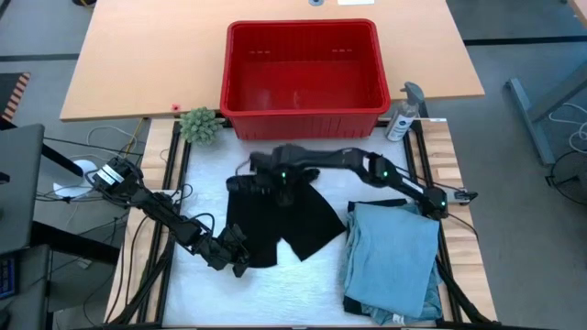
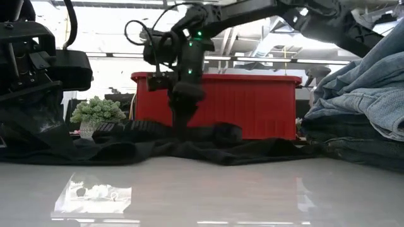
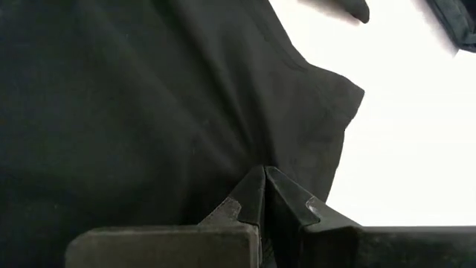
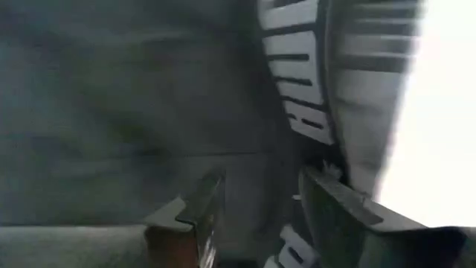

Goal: Fold Laundry from Bin
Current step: Fold the black boxer

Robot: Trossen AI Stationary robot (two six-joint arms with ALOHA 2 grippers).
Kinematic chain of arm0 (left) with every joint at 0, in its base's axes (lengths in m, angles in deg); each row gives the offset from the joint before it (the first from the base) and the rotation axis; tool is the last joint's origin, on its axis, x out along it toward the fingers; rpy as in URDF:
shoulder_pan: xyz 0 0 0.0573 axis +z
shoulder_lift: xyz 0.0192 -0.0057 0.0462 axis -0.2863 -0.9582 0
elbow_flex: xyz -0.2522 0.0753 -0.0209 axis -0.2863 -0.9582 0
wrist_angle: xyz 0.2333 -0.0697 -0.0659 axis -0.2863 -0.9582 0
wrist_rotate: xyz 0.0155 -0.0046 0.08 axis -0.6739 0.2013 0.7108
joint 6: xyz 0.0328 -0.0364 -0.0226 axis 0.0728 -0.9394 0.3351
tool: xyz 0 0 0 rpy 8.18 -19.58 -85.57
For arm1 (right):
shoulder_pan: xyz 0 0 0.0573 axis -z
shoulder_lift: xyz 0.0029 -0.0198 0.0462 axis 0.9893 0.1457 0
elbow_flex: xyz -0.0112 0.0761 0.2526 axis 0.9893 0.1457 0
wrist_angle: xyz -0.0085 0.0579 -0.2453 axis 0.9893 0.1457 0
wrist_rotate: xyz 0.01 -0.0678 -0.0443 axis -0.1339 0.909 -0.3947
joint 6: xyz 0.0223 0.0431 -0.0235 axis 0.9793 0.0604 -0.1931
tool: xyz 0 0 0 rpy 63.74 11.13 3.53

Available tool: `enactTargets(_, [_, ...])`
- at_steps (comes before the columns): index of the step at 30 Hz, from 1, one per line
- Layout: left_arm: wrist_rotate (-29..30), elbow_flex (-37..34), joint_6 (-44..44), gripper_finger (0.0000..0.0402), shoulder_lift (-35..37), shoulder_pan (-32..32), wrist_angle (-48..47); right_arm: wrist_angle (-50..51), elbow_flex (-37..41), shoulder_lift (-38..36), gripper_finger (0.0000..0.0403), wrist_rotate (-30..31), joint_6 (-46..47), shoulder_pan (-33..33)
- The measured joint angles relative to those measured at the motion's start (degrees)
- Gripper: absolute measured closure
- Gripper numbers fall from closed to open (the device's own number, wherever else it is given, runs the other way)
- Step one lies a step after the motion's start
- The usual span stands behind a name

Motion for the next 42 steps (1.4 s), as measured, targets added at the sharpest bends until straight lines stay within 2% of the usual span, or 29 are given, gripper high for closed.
enactTargets(4, [0.00,0.00,0.07,0.0401,0.00,0.00,-0.02,-0.99,0.05,-1.04,0.0228,6.71,3.09,4.41])
enactTargets(9, [-0.01,0.00,0.29,0.0401,0.00,0.00,-0.06,2.76,-1.37,-4.71,0.0255,6.41,10.67,8.82])
enactTargets(14, [0.29,-0.04,-1.51,0.0401,0.53,0.02,1.10,9.16,-1.20,-8.59,0.0273,-0.40,12.19,10.45])
enactTargets(18, [1.75,-0.10,0.43,0.0401,4.31,0.33,2.09,13.51,-0.66,-12.95,0.0281,-9.16,10.98,8.25])
enactTargets(20, [2.81,-0.02,1.52,0.0401,7.08,0.79,0.77,16.34,1.54,-14.58,0.0285,-10.59,9.89,6.73])
enactTargets(24, [5.51,-0.04,1.23,0.0401,12.21,1.36,-5.19,13.65,13.88,-19.62,0.0291,-12.87,10.80,3.80])
enactTargets(27, [9.54,-0.04,1.81,0.0401,15.67,1.34,-8.81,3.42,28.72,-26.97,0.0298,-13.63,13.98,1.67])
enactTargets(30, [17.05,-0.02,2.17,0.0401,18.34,2.12,-10.98,-10.07,43.62,-33.90,0.0314,-9.71,18.66,-0.41])
enactTargets(32, [21.11,-0.02,3.18,0.0401,19.11,3.54,-12.48,-17.72,50.95,-37.61,0.0332,-6.85,21.70,-1.46])
enactTargets(34, [20.29,-0.13,5.30,0.0401,19.08,6.44,-14.31,-22.01,55.38,-39.97,0.0352,-5.78,23.08,-1.78])
enactTargets(37, [15.60,-0.66,8.88,0.0401,17.77,11.79,-14.54,-22.84,58.39,-39.79,0.0383,-5.23,23.38,-1.62])
enactTargets(42, [15.82,-0.66,14.82,0.0401,17.64,18.57,-15.08,-25.78,58.90,-36.70,0.0378,-3.88,22.14,-0.44])
